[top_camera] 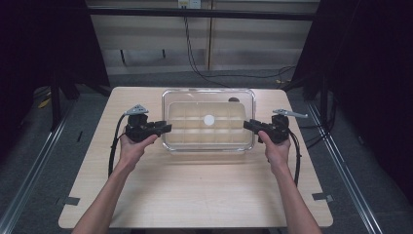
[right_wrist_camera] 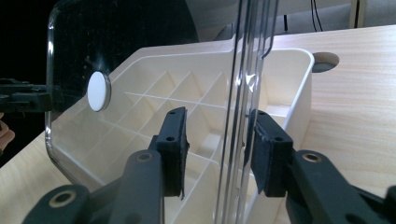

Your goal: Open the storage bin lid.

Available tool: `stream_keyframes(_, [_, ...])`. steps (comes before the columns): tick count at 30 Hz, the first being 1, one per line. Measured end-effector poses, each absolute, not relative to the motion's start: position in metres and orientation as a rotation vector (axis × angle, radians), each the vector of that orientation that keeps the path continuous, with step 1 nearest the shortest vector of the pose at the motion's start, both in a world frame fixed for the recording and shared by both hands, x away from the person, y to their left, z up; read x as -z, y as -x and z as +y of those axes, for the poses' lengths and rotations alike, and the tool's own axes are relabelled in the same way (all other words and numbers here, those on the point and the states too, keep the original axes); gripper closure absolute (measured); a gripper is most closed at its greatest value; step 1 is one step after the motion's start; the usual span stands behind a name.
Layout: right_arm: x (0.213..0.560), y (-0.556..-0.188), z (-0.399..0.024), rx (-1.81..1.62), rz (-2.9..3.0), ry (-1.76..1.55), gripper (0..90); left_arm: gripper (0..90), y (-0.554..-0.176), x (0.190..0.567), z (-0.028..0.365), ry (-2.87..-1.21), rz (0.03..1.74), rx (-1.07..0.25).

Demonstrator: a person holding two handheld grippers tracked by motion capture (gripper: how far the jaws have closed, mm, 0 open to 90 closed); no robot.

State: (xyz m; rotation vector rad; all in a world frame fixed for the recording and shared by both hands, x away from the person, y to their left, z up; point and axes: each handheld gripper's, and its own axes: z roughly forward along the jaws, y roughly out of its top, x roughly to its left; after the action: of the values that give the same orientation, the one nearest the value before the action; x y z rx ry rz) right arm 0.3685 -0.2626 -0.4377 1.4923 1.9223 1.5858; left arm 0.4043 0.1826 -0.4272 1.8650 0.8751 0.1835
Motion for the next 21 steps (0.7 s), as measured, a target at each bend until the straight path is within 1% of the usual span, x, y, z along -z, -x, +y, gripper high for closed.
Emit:
stream_keyframes(11, [0.4305, -0.3606, -0.2654, -1.640, 1.907, -1.470, 66.5, 68.2, -0.3981, 0.4228, 0.1857, -1.850, 0.863, -0.196])
stream_keyframes(21, [0.4290, -0.3578, -0.2620, -1.633, 1.919, -1.462, 66.9, 68.8, -0.3958, 0.4224, 0.1897, -1.859, 0.860, -0.199])
